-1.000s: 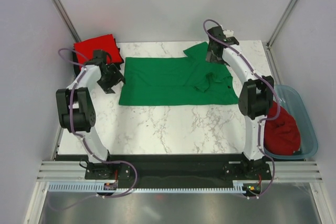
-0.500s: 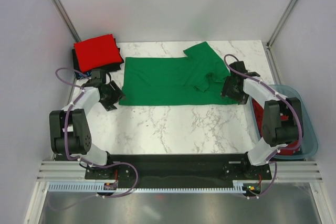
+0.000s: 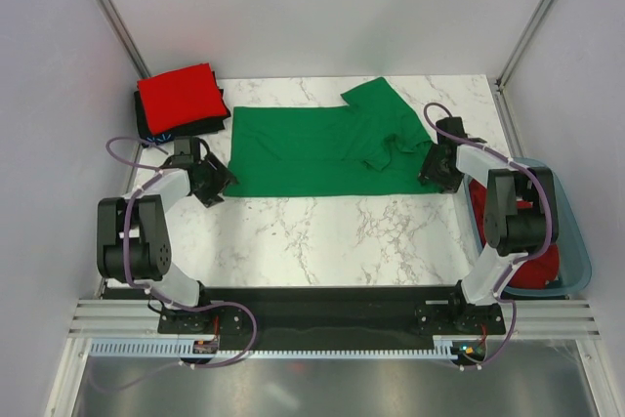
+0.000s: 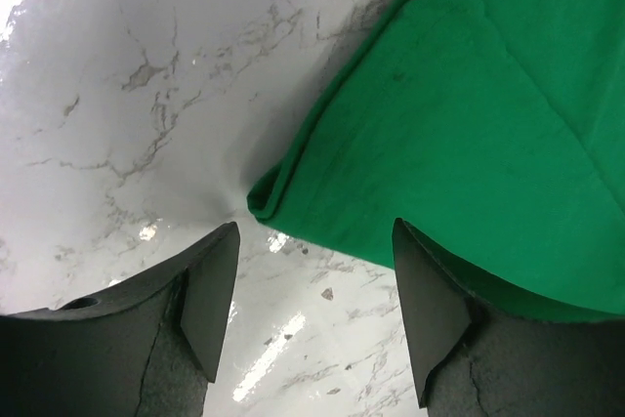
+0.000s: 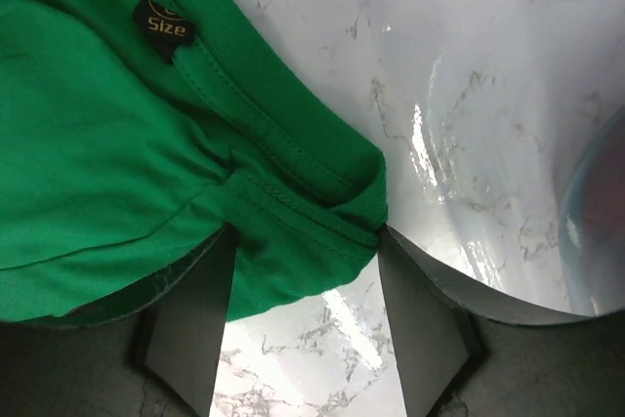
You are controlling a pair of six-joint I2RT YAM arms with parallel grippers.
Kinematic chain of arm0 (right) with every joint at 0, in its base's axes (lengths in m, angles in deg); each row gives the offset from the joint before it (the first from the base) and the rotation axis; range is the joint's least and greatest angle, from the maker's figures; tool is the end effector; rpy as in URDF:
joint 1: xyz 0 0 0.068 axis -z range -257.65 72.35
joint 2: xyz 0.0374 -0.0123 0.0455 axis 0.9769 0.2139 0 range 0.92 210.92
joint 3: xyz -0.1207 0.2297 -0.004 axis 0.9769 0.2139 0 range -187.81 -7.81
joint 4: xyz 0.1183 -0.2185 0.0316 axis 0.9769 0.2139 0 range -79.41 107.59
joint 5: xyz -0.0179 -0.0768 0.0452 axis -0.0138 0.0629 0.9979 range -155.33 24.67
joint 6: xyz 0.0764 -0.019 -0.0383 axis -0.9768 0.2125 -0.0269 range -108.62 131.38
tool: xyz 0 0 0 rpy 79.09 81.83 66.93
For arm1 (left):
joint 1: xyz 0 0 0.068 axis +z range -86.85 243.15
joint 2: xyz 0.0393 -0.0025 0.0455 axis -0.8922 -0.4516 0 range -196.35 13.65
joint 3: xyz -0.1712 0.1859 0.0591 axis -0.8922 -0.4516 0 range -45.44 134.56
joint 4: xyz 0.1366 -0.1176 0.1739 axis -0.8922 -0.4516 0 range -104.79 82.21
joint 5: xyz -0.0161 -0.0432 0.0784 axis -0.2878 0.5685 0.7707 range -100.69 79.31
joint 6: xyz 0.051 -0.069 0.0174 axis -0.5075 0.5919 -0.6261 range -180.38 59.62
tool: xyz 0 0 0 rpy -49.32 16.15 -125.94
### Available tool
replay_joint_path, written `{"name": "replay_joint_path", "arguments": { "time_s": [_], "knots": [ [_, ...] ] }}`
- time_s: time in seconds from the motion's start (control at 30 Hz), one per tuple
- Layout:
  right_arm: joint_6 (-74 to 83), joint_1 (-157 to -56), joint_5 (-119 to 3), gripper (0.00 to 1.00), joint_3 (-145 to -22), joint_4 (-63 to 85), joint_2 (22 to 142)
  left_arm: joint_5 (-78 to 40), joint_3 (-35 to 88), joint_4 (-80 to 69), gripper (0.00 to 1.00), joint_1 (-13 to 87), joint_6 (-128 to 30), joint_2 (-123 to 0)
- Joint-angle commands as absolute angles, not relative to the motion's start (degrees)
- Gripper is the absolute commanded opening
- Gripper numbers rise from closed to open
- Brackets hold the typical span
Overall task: Fold and stack the t-shirts
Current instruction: Fold the tshirt
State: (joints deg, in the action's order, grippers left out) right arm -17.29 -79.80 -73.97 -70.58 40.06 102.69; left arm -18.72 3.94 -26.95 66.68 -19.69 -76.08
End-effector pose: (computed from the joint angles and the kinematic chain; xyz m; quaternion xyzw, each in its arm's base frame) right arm 0.3456 0.0014 0.1181 0.2384 0.9503 -0.0218 0.1992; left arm 0.3121 0.0084 0.1285 -0.3452 0.8986 -0.1476 0.2271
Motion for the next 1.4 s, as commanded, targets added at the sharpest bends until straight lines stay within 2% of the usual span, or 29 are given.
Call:
{"name": "replay_joint_path", "arguments": {
  "time_s": [0.0,0.2,0.27,0.33,0.37,0.4,0.5,0.53,0.7,0.83,0.9,1.0,1.23,1.37],
  "knots": [
    [-17.01,-79.32,-73.77,0.65,-69.16,37.4,103.75,-19.04,2.9,-21.95,0.71,67.02,-16.79,-78.01],
    [-17.01,-79.32,-74.73,0.53,-68.81,37.4,103.31,-18.6,1.58,-18.61,0.66,67.02,-15.38,-79.86],
    [-17.01,-79.32,-74.12,0.45,-68.72,37.31,103.48,-19.12,1.32,-17.55,0.62,67.02,-14.94,-80.39],
    [-17.01,-79.23,-73.51,0.33,-68.63,37.05,103.66,-19.47,1.32,-16.59,0.51,66.84,-14.59,-81.35],
    [-17.01,-79.23,-73.33,0.31,-68.72,36.96,103.92,-20.17,1.23,-16.41,0.46,66.93,-14.41,-81.53],
    [-17.1,-79.32,-72.81,0.29,-68.72,37.04,103.92,-20.35,1.14,-16.15,0.32,66.76,-14.24,-81.53],
    [-17.27,-79.23,-71.4,0.18,-69.07,37.04,104.36,-21.41,1.31,-15.79,0.13,66.4,-13.89,-81.01],
    [-17.28,-79.32,-70.7,0.11,-69.33,37.22,104.36,-21.76,1.49,-15.88,0.02,66.32,-13.89,-80.31],
    [-16.93,-79.4,-66.39,0.0,-74.94,42.29,103.57,-24.57,6.93,-22.98,0.02,66.4,-13.8,-76.18],
    [-16.75,-79.41,-67.7,0.0,-85.84,48.11,98.84,-22.64,17.11,-32.3,0.02,68.16,-16.08,-71.79],
    [-16.83,-79.41,-70.77,0.0,-85.95,48.47,93.57,-22.03,18.71,-35.02,0.02,68.86,-16.61,-68.62],
    [-16.4,-79.41,-70.69,0.0,-82.18,49.43,89.25,-21.24,18.37,-37.32,0.02,68.95,-17.84,-64.85],
    [-17.18,-79.58,-67.27,0.0,-60.76,45.84,79.51,-20.35,4.24,-37.59,0.02,70.27,-18.46,-58.43],
    [-18.24,-80.11,-66.12,0.02,-54.84,46.1,75.02,-22.11,0.18,-38.2,0.02,71.85,-18.99,-56.4]
  ]
}}
